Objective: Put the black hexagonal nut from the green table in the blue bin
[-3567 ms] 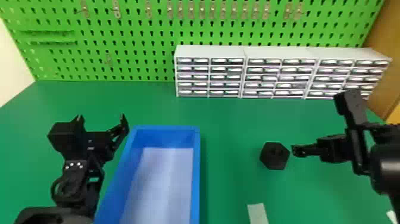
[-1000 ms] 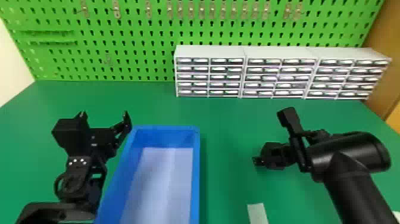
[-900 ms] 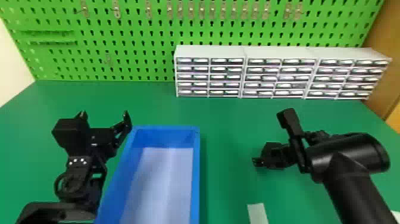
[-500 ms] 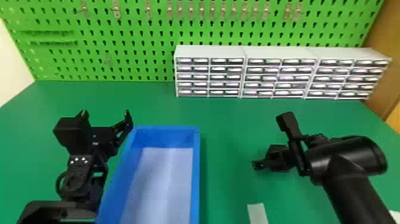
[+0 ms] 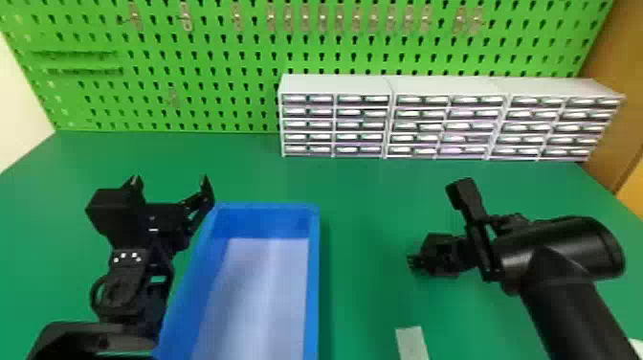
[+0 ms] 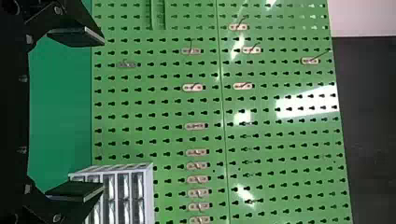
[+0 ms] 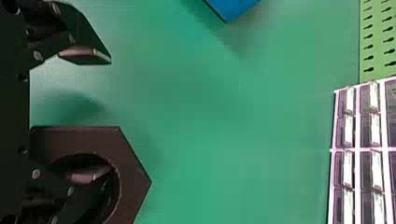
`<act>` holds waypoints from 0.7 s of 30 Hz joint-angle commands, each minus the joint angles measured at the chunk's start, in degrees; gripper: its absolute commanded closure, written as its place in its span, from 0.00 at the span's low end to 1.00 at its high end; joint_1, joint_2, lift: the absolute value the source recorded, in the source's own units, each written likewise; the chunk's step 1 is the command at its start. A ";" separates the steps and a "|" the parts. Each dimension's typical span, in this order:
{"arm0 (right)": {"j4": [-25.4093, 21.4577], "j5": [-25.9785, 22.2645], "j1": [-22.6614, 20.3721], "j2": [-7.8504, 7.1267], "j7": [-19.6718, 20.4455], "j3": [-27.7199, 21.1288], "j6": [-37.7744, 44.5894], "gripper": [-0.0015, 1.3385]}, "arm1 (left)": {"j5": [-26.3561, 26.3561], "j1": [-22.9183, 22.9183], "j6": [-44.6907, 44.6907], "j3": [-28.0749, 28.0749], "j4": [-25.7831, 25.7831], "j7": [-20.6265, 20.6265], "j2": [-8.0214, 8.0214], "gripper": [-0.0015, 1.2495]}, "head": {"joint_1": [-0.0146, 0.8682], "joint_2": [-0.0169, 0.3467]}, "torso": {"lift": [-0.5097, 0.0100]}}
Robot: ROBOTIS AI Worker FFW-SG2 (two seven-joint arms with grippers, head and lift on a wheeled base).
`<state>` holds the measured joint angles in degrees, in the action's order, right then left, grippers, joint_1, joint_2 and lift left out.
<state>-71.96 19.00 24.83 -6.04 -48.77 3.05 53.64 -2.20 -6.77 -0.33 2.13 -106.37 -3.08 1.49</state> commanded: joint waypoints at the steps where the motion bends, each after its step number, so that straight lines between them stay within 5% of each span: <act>1: 0.07 -1.15 -0.83 -0.29 -0.01 -1.11 0.59 0.68 | 0.00 0.00 0.06 0.07 0.02 -0.08 0.00 0.15 | 0.76 0.20 | 0.80; 7: -0.19 -1.24 -1.36 -0.46 -0.01 -2.26 0.24 0.80 | 0.09 -0.09 0.24 0.15 0.02 0.01 0.00 0.15 | 0.76 0.20 | 0.80; 21: -0.63 -1.42 -2.33 -0.55 -0.01 -3.66 -0.11 0.81 | 0.09 -0.18 0.24 0.07 0.11 -0.08 0.00 0.15 | 0.76 0.20 | 0.80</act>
<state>-72.35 17.74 23.98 -6.59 -48.78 -0.19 53.53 -2.11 -6.92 -0.08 2.29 -106.29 -3.13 1.49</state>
